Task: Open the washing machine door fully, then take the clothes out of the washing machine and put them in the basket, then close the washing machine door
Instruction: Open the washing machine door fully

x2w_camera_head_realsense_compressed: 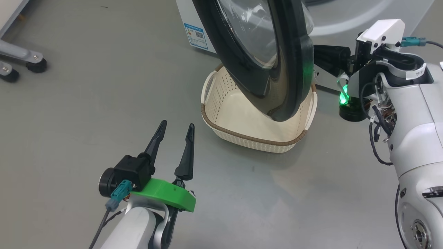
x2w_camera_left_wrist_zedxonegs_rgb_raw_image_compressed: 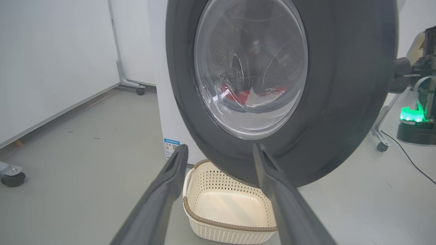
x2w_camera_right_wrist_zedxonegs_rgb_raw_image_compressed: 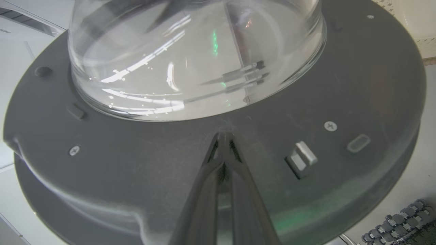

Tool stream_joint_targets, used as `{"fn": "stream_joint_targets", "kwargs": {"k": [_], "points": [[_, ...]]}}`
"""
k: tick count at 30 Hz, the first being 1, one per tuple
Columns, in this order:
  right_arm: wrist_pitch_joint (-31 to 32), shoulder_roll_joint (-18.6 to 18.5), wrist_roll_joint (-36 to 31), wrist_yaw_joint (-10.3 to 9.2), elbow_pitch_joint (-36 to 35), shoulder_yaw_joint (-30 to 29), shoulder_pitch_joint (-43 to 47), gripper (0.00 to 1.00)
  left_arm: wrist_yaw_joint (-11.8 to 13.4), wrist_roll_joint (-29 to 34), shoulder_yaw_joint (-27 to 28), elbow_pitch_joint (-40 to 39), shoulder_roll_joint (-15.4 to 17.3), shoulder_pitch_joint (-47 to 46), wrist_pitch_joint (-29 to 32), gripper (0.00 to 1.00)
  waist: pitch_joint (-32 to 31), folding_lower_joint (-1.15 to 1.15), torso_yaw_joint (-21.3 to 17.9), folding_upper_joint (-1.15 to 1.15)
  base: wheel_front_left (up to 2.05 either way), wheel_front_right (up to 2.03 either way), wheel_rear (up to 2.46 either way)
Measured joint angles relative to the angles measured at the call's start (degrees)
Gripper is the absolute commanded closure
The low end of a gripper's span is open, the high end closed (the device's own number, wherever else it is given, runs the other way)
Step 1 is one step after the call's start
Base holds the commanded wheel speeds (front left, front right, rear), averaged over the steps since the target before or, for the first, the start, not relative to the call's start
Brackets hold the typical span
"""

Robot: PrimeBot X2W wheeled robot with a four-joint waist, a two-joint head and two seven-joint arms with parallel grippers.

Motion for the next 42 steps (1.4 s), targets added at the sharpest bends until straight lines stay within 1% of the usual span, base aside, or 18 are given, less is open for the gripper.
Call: {"fn": "stream_joint_targets", "kwargs": {"k": [7, 12, 16, 21, 26, 34, 42], "points": [[1.25, 0.41, 1.20, 0.00, -0.24, 1.46, 1.18, 1.00, 0.00, 0.01, 0.08, 0.00, 0.01, 0.58, 0.00, 0.00, -0.44, 0.00, 0.48, 0.00, 0.00, 0.00, 0.00], [2.42, 0.36, 1.79, 0.00, -1.47, 3.52, 1.99, 1.00, 0.00, 0.31, 0.04, -0.01, 0.01, 0.74, 0.00, 0.00, -0.75, 0.00, 0.88, 0.00, 0.00, 0.00, 0.00], [4.13, 0.35, 5.37, 0.00, -2.38, 5.81, 2.81, 1.00, 0.00, 0.32, -0.10, 0.00, 0.02, 1.13, 0.00, 0.00, -0.98, 0.00, 1.25, 0.00, 0.00, 0.00, 0.00], [4.35, 0.44, 7.73, 0.00, -3.27, 7.97, 3.76, 1.00, 0.00, 0.33, -0.26, 0.05, 0.02, 1.18, 0.00, 0.00, -1.20, 0.00, 1.62, 0.00, 0.00, 0.00, 0.00], [5.08, 0.38, 11.59, 0.00, -5.19, 11.61, 5.21, 1.00, 0.00, 0.33, -0.62, 0.13, 0.02, 1.43, 0.00, 0.00, -1.59, 0.00, 2.14, 0.00, 0.00, 0.00, 0.00], [4.86, 0.48, 14.90, 0.00, -7.36, 15.58, 6.55, 1.00, 0.00, 0.43, -0.74, 0.19, 0.03, 1.94, 0.00, 0.00, -1.98, 0.00, 2.43, 0.00, 0.00, 0.00, 0.00], [1.59, 0.62, 15.63, 0.00, -8.35, 17.47, 7.93, 1.00, 0.00, 1.07, 0.02, 0.32, 0.03, 2.08, 0.00, 0.00, -2.42, 0.00, 1.99, 0.00, 0.00, 0.00, 0.00]]}}
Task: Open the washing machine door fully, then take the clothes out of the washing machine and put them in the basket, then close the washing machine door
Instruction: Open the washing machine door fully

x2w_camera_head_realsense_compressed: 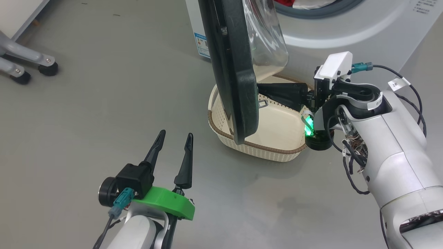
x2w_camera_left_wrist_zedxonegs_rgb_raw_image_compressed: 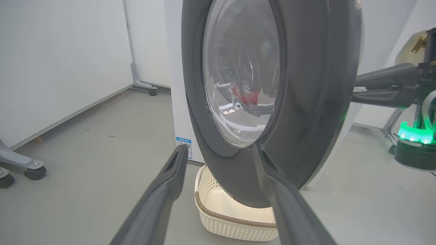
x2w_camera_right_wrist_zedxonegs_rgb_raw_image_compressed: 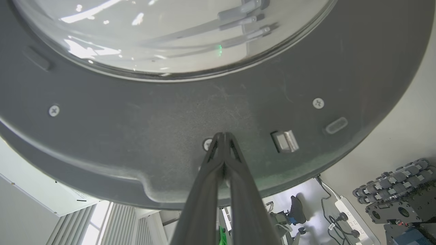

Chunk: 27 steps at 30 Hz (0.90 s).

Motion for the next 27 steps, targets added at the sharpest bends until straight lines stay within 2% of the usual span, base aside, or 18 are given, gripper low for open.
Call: {"fn": "stream_joint_targets", "kwargs": {"k": [6, 9, 14, 19, 22, 27], "points": [[-4.28, 0.19, -2.71, 0.25, -1.94, -0.88, 1.55, 1.00, 0.00, 0.34, 0.60, 0.43, 0.02, 0.64, 0.00, 0.00, -1.32, 0.00, -0.92, 0.00, 0.00, 0.00, 0.00], [-6.61, -0.56, -5.75, 2.47, -3.46, -0.32, 2.57, 1.00, 0.00, 1.07, 1.04, 0.63, 0.03, 0.79, 0.00, 0.00, -2.08, 0.00, -1.66, 0.00, 0.00, 0.00, 0.00], [-11.50, -4.89, -11.82, 7.60, -6.71, 1.19, 5.30, 1.00, 0.00, 2.03, 2.56, 0.85, 0.04, 0.86, 0.00, 0.00, -3.40, 0.00, -3.27, 0.00, 0.00, 0.00, 0.00], [-19.40, -10.16, -22.19, 14.35, -10.77, 4.21, 8.39, 1.00, 0.00, 2.53, 3.70, 1.36, 0.05, 1.07, 0.00, 0.00, -4.71, 0.00, -5.35, 0.00, 0.00, 0.00, 0.00], [-24.71, -13.18, -26.50, 14.38, -12.28, 4.25, 11.54, 1.00, 0.00, 2.25, 5.01, 1.27, 0.03, 1.19, 0.00, 0.00, -5.65, 0.00, -6.60, 0.00, 0.00, 0.00, 0.00], [-33.17, -15.30, -34.75, 14.24, -16.69, 6.35, 16.33, 1.00, -0.01, 2.45, 7.25, 1.66, 0.21, 2.29, 0.00, 0.00, -6.97, 0.00, -9.03, 0.00, 0.00, 0.00, 0.00]]}}
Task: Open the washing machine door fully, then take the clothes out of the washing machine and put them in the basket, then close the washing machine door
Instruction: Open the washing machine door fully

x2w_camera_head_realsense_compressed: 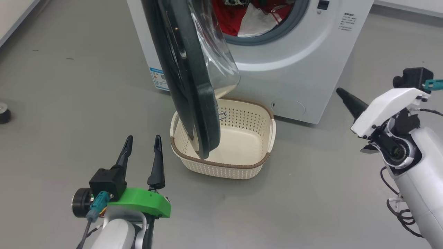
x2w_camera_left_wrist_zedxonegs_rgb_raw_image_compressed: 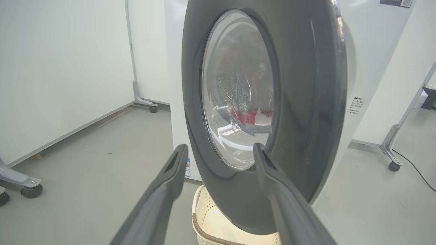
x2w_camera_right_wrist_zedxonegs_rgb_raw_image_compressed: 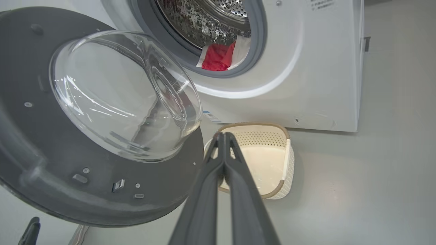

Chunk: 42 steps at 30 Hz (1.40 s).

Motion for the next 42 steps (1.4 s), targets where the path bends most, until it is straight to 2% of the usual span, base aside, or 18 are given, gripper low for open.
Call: {"fn": "stream_joint_targets", "kwargs": {"k": [5, 9, 10, 15, 20, 24, 33, 42], "points": [[-8.28, -3.48, -6.81, 0.00, -4.01, 0.62, 3.60, 1.00, -0.02, 0.01, 1.99, 0.10, 0.73, 0.32, 0.00, 0.00, -1.13, 0.00, -2.50, 0.00, 0.00, 0.00, 0.00], [-13.58, -4.81, -11.79, 0.00, -6.24, 2.24, 7.66, 1.00, -0.10, 0.34, 3.34, 0.21, 1.16, 0.87, 0.00, 0.00, -1.98, 0.00, -4.34, 0.00, 0.00, 0.00, 0.00], [-16.49, -5.50, -13.45, 0.00, -7.08, 2.23, 9.63, 1.00, -0.11, 0.35, 4.03, 0.30, 1.29, 1.18, 0.00, 0.00, -2.40, 0.00, -5.17, 0.00, 0.00, 0.00, 0.00], [-22.52, -6.26, -16.49, -0.15, -8.88, 1.79, 14.36, 1.00, -0.57, 0.45, 5.20, 0.32, 1.66, 2.11, 0.00, 0.00, -3.45, 0.00, -7.03, 0.00, 0.00, 0.00, 0.00], [-28.02, -6.61, -17.82, -2.60, -9.85, 0.25, 19.03, 1.00, -1.36, 0.94, 5.37, 0.62, 1.67, 2.89, 0.00, 0.00, -4.33, 0.00, -8.37, 0.00, 0.00, 0.00, 0.00], [-31.53, -6.61, -18.87, -3.78, -11.25, -0.45, 21.80, 1.00, -1.64, 1.31, 5.80, 0.76, 1.67, 3.59, 0.00, 0.00, -4.84, 0.00, -9.23, 0.00, 0.00, 0.00, 0.00], [-32.73, -5.45, -21.05, -6.59, -14.28, -2.15, 26.59, 1.00, -2.59, 1.43, 6.00, 1.23, 1.59, 4.46, 0.00, 0.00, -5.52, 0.00, -10.28, 0.00, 0.00, 0.00, 0.00], [-32.87, -3.94, -22.61, -7.71, -17.30, -4.20, 30.04, 1.00, -3.11, 1.94, 6.27, 1.25, 1.30, 4.70, 0.00, 0.00, -5.23, 0.00, -9.99, 0.00, 0.00, 0.00, 0.00]]}}
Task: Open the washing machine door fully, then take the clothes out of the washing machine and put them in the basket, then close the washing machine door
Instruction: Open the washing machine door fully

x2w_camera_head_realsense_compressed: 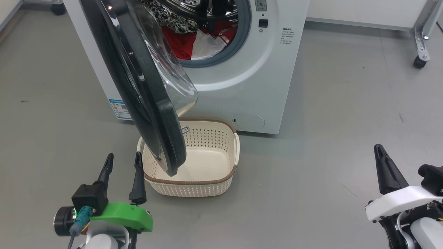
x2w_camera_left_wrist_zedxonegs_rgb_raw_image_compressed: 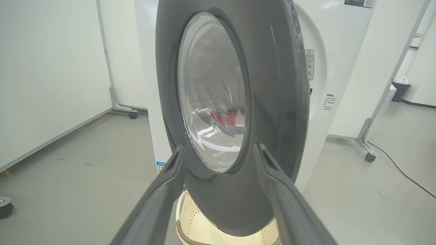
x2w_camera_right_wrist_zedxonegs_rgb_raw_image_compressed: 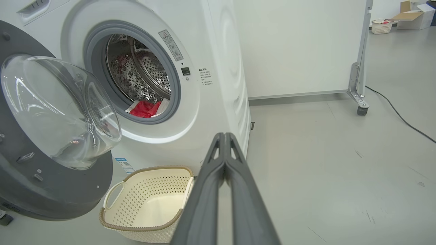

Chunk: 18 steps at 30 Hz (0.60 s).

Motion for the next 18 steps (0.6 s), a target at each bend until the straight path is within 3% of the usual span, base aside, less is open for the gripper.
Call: {"fn": "stream_joint_targets", "kwargs": {"k": [2, 3, 4, 5, 18], "points": [[0.00, 0.02, -0.54, -0.04, -0.63, -0.51, 0.48, 1.00, -0.12, 0.12, 0.14, -0.01, -0.08, 0.04, 0.00, 0.00, 0.09, 0.00, 0.10, 0.00, 0.00, 0.00, 0.00], [0.00, 0.05, -1.09, -0.60, -1.00, -0.82, 0.80, 0.59, -0.38, 0.38, 0.21, -0.01, -0.10, 0.07, 0.00, 0.00, 0.14, 0.00, 0.15, 0.00, 0.00, 0.00, 0.00], [0.00, 0.16, -1.64, -0.92, -1.40, -1.31, 0.97, 0.05, -0.41, 0.51, 0.24, -0.01, -0.12, 0.10, 0.00, 0.00, 0.18, 0.00, 0.19, 0.00, 0.00, 0.00, 0.00], [0.00, 0.27, -1.90, -0.97, -1.79, -1.87, 1.02, 0.00, -0.42, 0.51, 0.25, -0.03, -0.18, 0.14, 0.00, 0.00, 0.22, 0.00, 0.23, 0.00, 0.00, 0.00, 0.00], [-0.14, 2.22, -5.28, -1.19, -5.43, -4.39, 3.65, 0.00, -0.94, 1.02, 0.48, -0.04, -0.45, 0.26, 0.00, 0.00, 0.14, 0.00, 0.45, 0.00, 0.00, 0.00, 0.00]]}}
